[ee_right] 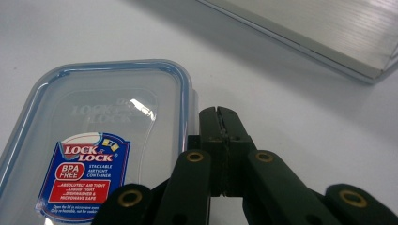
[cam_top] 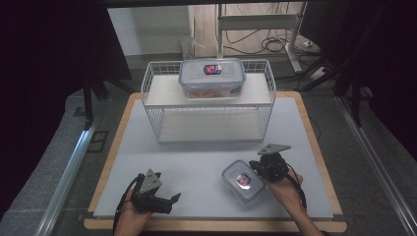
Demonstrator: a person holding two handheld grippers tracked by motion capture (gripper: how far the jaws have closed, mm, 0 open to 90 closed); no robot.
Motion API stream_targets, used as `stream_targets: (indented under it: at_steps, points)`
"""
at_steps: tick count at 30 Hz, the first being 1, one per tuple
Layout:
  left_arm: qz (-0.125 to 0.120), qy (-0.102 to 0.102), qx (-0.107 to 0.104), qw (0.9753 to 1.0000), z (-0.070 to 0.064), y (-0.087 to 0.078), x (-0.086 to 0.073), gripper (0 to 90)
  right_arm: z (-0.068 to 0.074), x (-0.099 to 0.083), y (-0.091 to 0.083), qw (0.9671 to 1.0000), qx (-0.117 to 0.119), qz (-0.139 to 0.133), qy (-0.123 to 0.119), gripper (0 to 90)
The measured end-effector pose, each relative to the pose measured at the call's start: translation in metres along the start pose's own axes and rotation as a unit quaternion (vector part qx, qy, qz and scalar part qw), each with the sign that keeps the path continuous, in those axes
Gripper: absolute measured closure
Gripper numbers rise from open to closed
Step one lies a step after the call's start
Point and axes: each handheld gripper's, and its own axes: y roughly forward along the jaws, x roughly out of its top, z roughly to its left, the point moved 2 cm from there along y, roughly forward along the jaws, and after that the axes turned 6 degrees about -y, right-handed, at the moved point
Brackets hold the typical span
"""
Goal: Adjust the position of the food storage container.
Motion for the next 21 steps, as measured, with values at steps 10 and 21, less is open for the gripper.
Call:
stream_targets:
  at_steps: [10,21]
  points:
    - [-0.005,-0.003,0.003,1.0000,0.001,-0.003,0.000,3.5,-0.002,-0.046,-0.054,0.9992,-0.005,-0.010,0.039,90.0]
    - [-0.005,0.001,0.002,1.0000,0.000,-0.003,0.001,3.5,0.031,-0.062,-0.046,0.9984,0.025,0.047,0.018,89.9]
